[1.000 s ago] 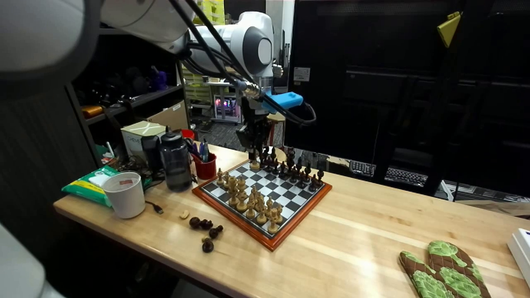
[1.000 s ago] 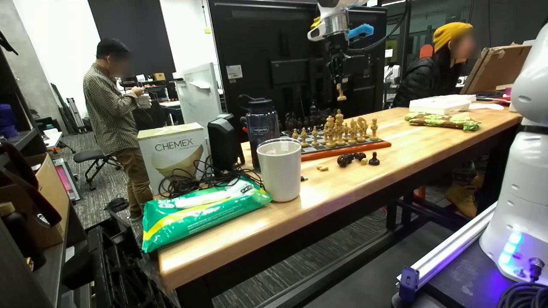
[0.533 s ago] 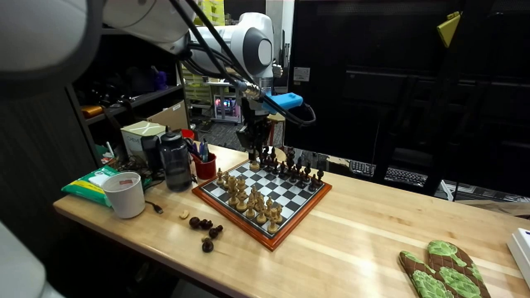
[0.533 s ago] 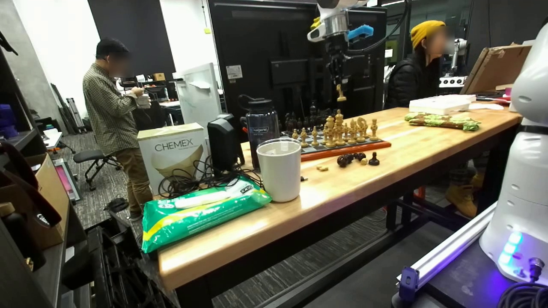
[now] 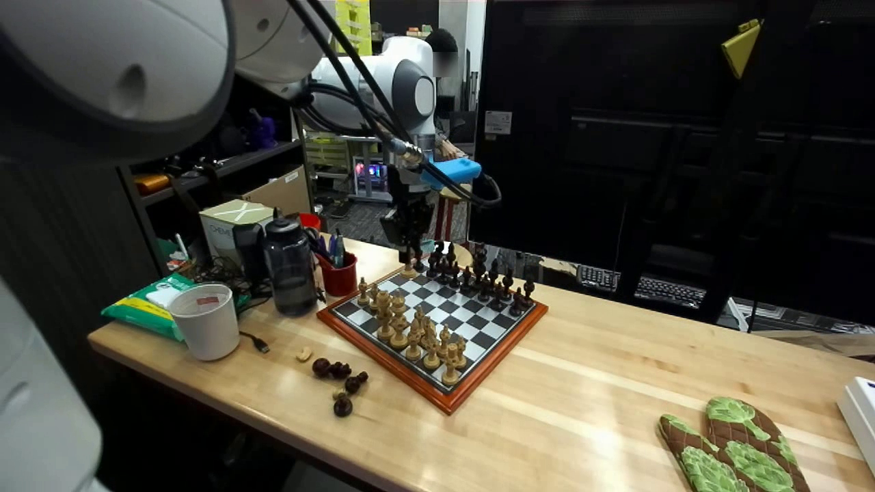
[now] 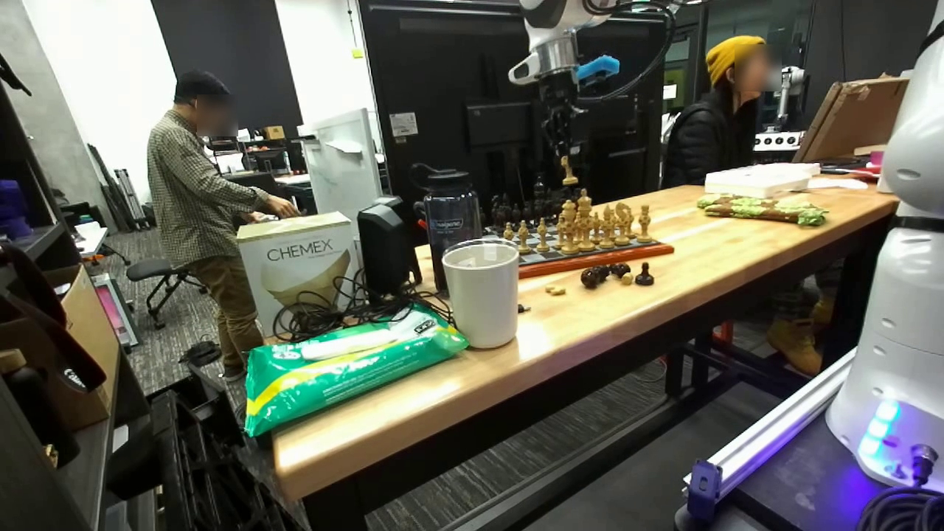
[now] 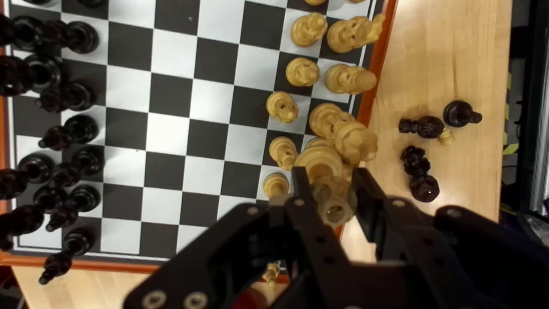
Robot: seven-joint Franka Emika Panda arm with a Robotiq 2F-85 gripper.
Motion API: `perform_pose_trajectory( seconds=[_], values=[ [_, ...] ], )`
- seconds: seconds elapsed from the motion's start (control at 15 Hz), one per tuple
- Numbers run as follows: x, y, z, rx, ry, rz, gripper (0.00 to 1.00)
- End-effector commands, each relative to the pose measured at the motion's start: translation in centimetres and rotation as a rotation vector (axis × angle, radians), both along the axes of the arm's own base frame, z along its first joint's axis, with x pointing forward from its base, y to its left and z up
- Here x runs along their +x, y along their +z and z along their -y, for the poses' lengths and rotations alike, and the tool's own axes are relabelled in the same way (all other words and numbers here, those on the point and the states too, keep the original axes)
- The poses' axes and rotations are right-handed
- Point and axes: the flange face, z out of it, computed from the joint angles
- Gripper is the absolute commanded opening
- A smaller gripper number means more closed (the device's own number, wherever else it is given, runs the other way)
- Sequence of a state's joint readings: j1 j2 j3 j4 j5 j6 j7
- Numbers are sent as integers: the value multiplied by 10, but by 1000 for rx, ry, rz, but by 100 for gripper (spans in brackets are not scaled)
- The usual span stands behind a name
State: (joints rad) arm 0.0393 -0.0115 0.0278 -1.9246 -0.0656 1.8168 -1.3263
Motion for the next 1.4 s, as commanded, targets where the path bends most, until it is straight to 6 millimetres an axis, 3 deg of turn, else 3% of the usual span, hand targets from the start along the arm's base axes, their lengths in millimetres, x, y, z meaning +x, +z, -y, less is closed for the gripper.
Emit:
perform_pose_trajectory(
  seconds=[0.0, 0.47, 1.33],
  values=[
    [6, 11, -24, 14, 62, -1, 7],
    [-2, 4, -62, 41, 138, -1, 7],
    [-15, -44, -75, 102, 159, -24, 7]
  ],
)
